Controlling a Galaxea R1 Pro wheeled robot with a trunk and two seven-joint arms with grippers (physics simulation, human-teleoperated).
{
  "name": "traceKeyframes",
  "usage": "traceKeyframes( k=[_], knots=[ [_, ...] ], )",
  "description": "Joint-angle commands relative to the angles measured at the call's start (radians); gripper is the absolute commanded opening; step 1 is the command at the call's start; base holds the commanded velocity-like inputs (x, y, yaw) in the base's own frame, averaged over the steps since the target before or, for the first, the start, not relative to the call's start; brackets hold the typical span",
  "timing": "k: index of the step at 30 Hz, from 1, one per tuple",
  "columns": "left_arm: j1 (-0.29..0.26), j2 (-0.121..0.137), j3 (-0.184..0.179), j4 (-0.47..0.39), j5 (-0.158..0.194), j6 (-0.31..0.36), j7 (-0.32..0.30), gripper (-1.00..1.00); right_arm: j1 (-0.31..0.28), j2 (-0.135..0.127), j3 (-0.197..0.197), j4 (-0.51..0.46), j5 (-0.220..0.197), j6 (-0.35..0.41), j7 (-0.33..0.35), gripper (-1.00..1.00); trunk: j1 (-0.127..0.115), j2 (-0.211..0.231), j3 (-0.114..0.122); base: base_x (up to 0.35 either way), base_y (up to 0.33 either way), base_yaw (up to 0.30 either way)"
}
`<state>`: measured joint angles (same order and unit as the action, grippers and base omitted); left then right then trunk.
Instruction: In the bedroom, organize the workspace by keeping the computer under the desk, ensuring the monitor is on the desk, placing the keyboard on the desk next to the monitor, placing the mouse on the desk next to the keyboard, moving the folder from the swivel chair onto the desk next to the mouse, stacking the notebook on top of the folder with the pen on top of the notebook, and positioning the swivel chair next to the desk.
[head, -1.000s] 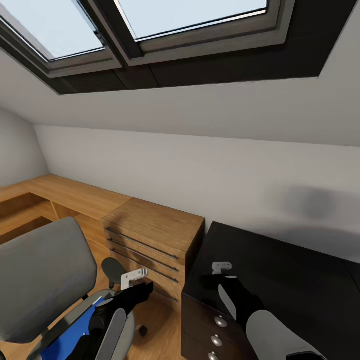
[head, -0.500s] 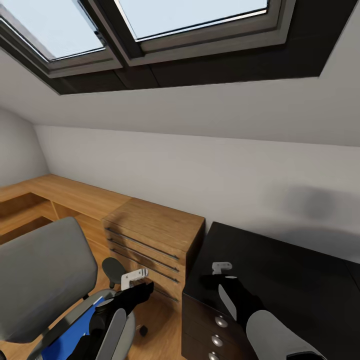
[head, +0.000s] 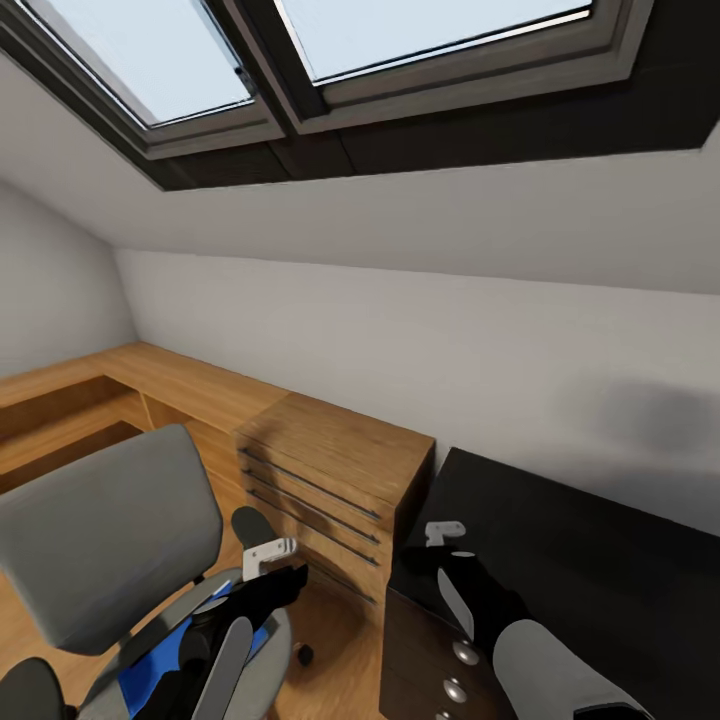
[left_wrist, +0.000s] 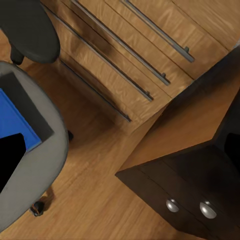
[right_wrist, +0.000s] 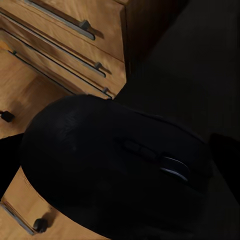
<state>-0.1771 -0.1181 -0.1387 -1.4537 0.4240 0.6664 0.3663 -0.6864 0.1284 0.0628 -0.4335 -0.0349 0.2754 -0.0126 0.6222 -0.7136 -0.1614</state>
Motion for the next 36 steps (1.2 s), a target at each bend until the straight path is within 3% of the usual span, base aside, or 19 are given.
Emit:
traceKeyframes(
  k=[1,10,18,36],
  knots=[
    [-0.001,0.0,-0.001,0.0,0.011,0.002,0.01,1.0,0.0,-0.001,0.004,-0.002,-0.003,0.0,-0.002,-1.0,0.0,-0.001,-0.002,0.0,0.0,0.028],
    [-0.001,0.0,-0.001,0.016,0.01,0.002,0.01,1.0,0.0,-0.005,0.005,0.004,0.002,-0.052,-0.07,-1.0,0.0,-0.001,-0.002,0.0,0.0,0.004],
    [-0.001,-0.001,-0.002,0.011,0.009,0.002,0.01,1.0,-0.001,-0.006,0.005,0.004,0.003,-0.076,-0.088,-1.0,0.0,-0.001,-0.002,0.0,0.0,0.0],
    [-0.001,-0.002,-0.002,0.01,0.009,0.001,0.011,1.0,0.0,-0.006,0.004,0.005,0.0,-0.039,-0.092,-1.0,0.069,-0.127,-0.058,0.0,0.0,0.0]
  ],
)
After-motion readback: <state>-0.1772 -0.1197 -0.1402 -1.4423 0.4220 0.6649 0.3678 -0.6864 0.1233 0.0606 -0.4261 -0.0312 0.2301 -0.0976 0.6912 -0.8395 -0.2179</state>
